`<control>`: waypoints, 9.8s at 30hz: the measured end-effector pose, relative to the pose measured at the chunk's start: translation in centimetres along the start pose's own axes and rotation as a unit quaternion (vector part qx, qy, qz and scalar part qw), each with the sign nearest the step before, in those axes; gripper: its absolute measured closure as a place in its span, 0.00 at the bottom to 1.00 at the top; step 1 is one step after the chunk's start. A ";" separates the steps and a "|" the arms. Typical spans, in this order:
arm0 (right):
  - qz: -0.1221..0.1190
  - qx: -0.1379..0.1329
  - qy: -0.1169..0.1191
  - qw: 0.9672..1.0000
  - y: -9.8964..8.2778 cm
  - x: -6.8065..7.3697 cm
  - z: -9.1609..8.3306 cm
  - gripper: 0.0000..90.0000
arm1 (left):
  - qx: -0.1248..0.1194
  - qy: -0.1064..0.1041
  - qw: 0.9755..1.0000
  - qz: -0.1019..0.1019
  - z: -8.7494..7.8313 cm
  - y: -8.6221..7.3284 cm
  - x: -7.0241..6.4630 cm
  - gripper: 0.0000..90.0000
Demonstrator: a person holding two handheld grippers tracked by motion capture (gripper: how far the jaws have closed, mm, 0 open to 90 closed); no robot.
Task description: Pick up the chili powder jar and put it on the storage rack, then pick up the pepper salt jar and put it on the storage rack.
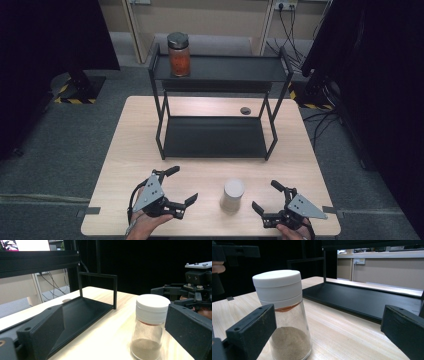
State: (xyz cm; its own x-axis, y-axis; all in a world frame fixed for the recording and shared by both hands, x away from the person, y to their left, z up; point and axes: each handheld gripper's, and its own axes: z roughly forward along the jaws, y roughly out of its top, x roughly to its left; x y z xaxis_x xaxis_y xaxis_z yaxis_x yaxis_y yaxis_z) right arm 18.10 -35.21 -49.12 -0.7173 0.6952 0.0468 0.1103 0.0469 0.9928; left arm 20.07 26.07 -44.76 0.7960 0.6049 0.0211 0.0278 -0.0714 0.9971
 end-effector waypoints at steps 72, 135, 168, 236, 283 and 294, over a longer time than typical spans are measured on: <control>-0.029 0.009 0.026 0.999 0.4 1.7 1.6 0.01 | 0.012 0.024 1.000 -0.006 -0.9 -6.0 -0.9 0.03; -0.027 0.039 0.030 0.998 4.7 2.3 5.2 0.39 | 0.015 0.015 1.000 -0.013 -0.7 -6.1 -1.0 0.04; -0.054 0.022 0.021 0.998 14.6 0.8 7.4 0.40 | 0.018 0.020 1.000 -0.016 -0.7 -6.2 -0.9 0.04; -0.062 0.004 -0.014 0.998 32.6 -0.6 16.6 0.40 | 0.021 0.020 0.999 -0.022 -0.8 -6.3 -0.8 0.04; -0.033 0.024 -0.121 0.992 35.8 -1.5 25.2 0.40 | 0.014 0.017 0.999 -0.023 -1.1 -6.3 -0.8 0.04; -0.030 0.029 -0.121 0.992 35.3 -1.8 26.3 0.39 | 0.013 0.017 0.999 -0.024 -1.1 -6.3 -0.8 0.04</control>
State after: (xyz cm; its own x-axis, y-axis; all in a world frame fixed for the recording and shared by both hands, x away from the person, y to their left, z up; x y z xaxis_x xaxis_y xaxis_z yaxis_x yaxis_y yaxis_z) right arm 41.33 -15.93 -17.03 -0.5381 0.8416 -0.0476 0.1163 0.1300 0.9847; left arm 18.56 26.91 -51.03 0.7726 0.6344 -0.0244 0.0817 -0.0613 0.9948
